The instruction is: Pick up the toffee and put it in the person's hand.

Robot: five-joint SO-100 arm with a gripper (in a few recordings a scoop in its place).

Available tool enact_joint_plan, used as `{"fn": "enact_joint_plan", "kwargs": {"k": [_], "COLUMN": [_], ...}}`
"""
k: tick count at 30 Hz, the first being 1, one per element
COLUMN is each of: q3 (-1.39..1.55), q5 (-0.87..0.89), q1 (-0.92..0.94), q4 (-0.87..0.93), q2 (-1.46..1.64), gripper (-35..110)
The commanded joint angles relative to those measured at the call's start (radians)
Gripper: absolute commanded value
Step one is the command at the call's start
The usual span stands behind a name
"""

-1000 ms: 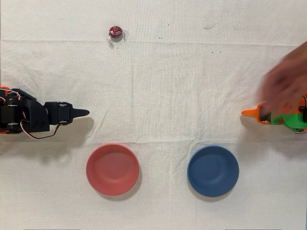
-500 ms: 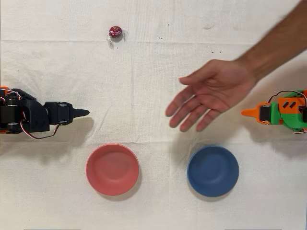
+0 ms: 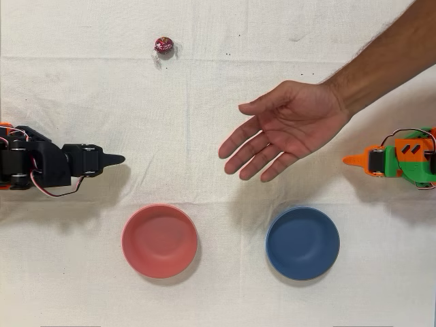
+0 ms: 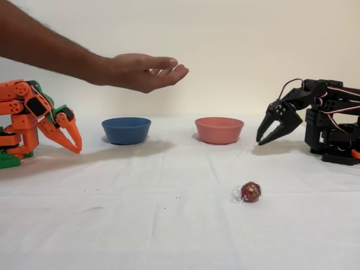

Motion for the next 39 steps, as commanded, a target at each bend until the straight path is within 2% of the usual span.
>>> {"fn": "enact_joint_plan", "kwargs": {"k": [1,5,8,12,17,39], "q3": [-0.152,-0.302,-0.413,-0.554,-0.644,-1.201], "q5": [-0.020,-0.014,0.081,0.061,0.051,0.137], "q1": [-0.028,-0.046,-0.069,-0.091,-0.132,-0.350], "q4": [-0.006,-0.011,0.012,0.052,0.018,0.041], "q2": [-0.077,-0.212,-0.305,-0.422,-0.537,-1.262], "gripper": [4,5,5,6,7,13]}}
